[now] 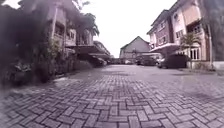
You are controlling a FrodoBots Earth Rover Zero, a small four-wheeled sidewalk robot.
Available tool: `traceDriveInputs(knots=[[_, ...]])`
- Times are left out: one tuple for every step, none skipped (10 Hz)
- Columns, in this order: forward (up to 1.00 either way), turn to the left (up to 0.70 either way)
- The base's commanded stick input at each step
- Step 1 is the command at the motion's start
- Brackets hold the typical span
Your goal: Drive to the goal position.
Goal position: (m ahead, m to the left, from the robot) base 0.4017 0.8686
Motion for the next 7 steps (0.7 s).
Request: traceDriveInputs(knots=[[0.69,0.03],[0.69,0.03],[0.69,0.03],[0.69,0.03],[0.69,0.03],[0.69,0.03],[0.69,0.03]])
